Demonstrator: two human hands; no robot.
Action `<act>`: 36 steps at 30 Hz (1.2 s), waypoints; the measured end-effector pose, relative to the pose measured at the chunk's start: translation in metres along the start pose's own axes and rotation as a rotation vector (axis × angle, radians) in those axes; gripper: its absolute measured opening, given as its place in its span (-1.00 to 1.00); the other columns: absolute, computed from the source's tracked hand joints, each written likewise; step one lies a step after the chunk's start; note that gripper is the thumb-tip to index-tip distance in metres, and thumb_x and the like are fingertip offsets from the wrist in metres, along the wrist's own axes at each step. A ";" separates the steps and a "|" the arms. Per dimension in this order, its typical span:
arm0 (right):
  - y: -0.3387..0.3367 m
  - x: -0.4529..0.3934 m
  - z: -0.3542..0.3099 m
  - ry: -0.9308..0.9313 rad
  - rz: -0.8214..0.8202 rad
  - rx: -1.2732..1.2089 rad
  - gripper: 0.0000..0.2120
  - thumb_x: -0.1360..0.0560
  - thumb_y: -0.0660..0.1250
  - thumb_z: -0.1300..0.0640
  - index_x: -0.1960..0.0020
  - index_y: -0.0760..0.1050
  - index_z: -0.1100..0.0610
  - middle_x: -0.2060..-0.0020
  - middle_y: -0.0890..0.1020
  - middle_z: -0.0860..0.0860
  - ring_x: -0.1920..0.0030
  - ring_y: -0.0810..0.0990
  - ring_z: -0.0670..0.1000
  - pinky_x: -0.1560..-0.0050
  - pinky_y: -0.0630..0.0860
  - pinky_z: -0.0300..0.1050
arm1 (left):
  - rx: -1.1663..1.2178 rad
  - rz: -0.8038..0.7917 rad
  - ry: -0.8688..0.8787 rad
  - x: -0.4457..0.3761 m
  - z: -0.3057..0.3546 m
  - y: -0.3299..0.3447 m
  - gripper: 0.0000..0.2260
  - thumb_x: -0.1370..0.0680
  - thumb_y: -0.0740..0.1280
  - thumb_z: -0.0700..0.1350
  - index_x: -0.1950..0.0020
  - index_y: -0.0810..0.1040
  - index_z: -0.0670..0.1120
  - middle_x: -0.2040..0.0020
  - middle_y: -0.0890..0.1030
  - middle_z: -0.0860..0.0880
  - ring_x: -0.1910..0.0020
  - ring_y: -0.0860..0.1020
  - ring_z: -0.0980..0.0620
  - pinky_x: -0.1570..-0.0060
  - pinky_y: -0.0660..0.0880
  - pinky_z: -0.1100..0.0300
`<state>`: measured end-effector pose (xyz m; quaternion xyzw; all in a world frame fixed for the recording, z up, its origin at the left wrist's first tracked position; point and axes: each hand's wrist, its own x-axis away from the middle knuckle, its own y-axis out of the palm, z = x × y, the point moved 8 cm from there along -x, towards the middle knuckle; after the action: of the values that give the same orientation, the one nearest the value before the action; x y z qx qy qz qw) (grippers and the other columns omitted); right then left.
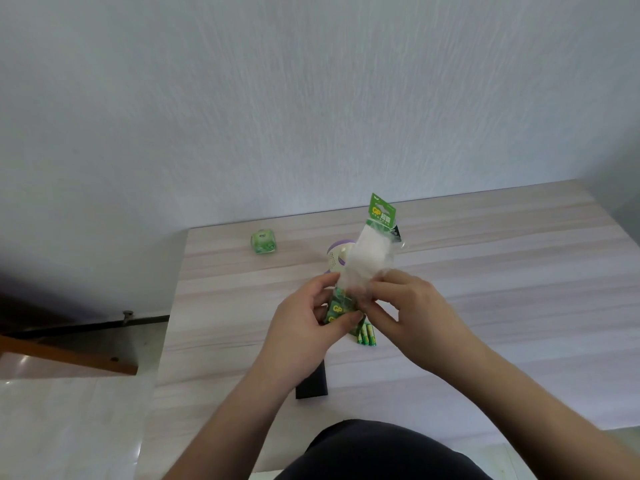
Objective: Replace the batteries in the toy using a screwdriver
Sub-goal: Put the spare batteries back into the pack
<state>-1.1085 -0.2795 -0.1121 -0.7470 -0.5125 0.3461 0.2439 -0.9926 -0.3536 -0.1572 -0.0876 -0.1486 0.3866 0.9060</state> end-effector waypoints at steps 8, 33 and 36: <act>0.003 0.010 0.016 0.138 0.014 -0.019 -0.77 -0.53 0.29 0.25 -0.09 0.62 0.03 0.04 0.67 -0.10 0.04 0.61 -0.12 0.00 0.53 -0.31 | 0.079 -0.007 -0.024 -0.002 -0.006 0.001 -0.50 -0.45 0.48 -0.21 -0.35 0.45 0.00 -0.07 0.68 0.11 -0.01 0.65 0.16 -0.08 0.58 0.16; 0.184 0.084 0.242 0.954 -0.340 -0.011 -0.69 -0.57 0.16 -0.02 -0.23 0.40 0.12 0.00 0.56 0.09 0.09 0.58 0.09 0.12 0.54 -0.04 | 0.463 0.104 -0.185 0.011 -0.041 0.004 -0.66 -0.49 0.36 -0.34 -0.20 0.53 -0.04 -0.05 0.69 -0.04 -0.04 0.64 0.04 0.00 0.57 0.22; 0.187 0.078 0.241 0.940 -0.356 0.036 -0.75 -0.58 0.16 -0.02 -0.12 0.40 0.13 0.01 0.54 0.10 0.10 0.55 0.10 0.19 0.45 -0.08 | 0.476 0.129 -0.193 0.014 -0.043 0.002 -0.64 -0.47 0.38 -0.33 -0.22 0.52 -0.07 -0.07 0.69 -0.07 -0.06 0.63 0.00 -0.03 0.56 0.19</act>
<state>-1.1636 -0.2709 -0.4223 -0.7187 -0.4606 -0.0661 0.5166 -0.9702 -0.3440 -0.1955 0.1563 -0.1333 0.4741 0.8562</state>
